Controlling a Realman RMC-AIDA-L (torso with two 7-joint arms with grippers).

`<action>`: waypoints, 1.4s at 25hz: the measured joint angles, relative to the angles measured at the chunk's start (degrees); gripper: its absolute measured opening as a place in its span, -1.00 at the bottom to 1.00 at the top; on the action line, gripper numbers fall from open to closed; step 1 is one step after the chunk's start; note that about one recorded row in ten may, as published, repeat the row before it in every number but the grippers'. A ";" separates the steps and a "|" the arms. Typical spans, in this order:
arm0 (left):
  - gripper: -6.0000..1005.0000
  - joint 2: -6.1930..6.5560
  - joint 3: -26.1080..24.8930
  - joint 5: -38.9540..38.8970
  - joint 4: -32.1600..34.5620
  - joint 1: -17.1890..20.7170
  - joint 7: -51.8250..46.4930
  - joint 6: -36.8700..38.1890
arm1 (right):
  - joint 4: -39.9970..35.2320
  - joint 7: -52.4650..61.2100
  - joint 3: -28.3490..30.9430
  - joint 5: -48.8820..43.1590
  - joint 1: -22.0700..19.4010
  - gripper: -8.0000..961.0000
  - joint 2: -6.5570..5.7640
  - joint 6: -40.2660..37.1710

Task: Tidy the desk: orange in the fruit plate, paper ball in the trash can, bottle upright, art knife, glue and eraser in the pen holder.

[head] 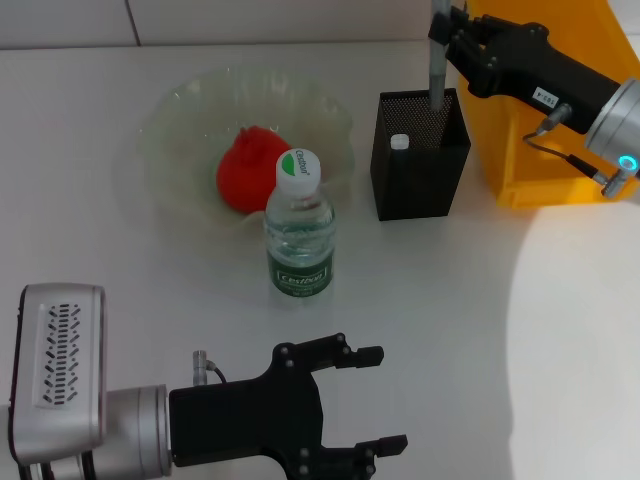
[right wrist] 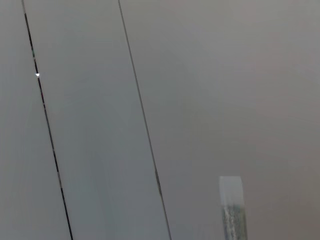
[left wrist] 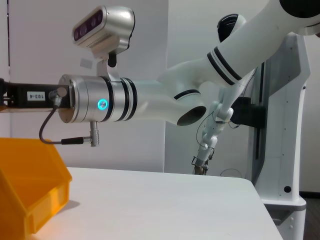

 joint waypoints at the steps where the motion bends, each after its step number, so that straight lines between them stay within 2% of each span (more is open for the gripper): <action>1: 0.57 0.02 0.00 -0.01 0.00 -0.02 0.00 0.04 | 0.25 -0.39 -0.42 0.00 0.19 -0.72 0.02 0.52; 10: 0.57 0.08 -0.02 -0.09 0.03 -0.05 0.01 0.08 | 0.62 -2.53 -1.96 -0.02 0.07 -0.70 0.17 1.52; 19: 0.57 0.08 -0.02 -0.17 0.04 -0.17 0.08 0.08 | 0.22 -4.10 -1.64 0.32 -3.68 -0.68 0.18 -0.26; 23: 0.57 0.08 -0.03 -0.18 -0.01 -0.07 0.08 0.07 | -0.24 -5.37 -1.01 1.34 -5.64 -0.34 0.17 -4.43; 24: 0.57 0.08 -0.02 -0.18 -0.02 -0.05 0.08 0.08 | -1.33 -5.40 -0.88 2.88 -7.96 -0.25 0.13 -9.46; 26: 0.57 0.10 -0.02 -0.19 -0.03 0.02 0.09 0.07 | -2.28 -5.05 -0.80 3.43 -9.32 0.08 0.09 -12.04; 27: 0.57 0.13 -0.02 -0.18 -0.05 0.02 0.09 0.07 | -5.45 -3.00 -0.25 3.92 -12.49 0.24 0.08 -16.17; 28: 0.57 0.13 -0.02 -0.18 -0.05 0.02 0.09 0.07 | -5.45 -3.00 -0.25 3.92 -12.49 0.33 0.08 -16.17; 29: 0.57 0.13 -0.02 -0.18 -0.05 0.01 0.09 0.08 | -9.15 0.19 0.37 3.96 -15.71 0.42 0.06 -19.00; 30: 0.57 0.15 -0.02 -0.19 -0.05 0.01 0.09 0.09 | -9.15 0.19 0.37 3.96 -15.71 0.51 0.06 -19.00; 31: 0.57 0.16 -0.02 -0.18 -0.06 0.01 0.09 0.10 | -10.69 1.64 0.50 3.38 -17.21 0.60 -0.21 -20.54; 32: 0.57 0.14 -0.01 -0.18 -0.06 0.01 0.09 0.11 | -12.85 2.73 0.52 0.90 -19.96 0.69 -1.27 -23.99; 33: 0.57 0.16 -0.03 -0.18 -0.06 0.01 0.09 0.11 | -12.85 2.73 0.52 0.90 -19.96 0.70 -1.27 -23.99; 35: 0.57 0.19 -0.21 -0.16 -0.06 -0.02 0.09 0.11 | -14.30 2.74 0.54 -2.83 -22.11 0.72 -2.45 -27.69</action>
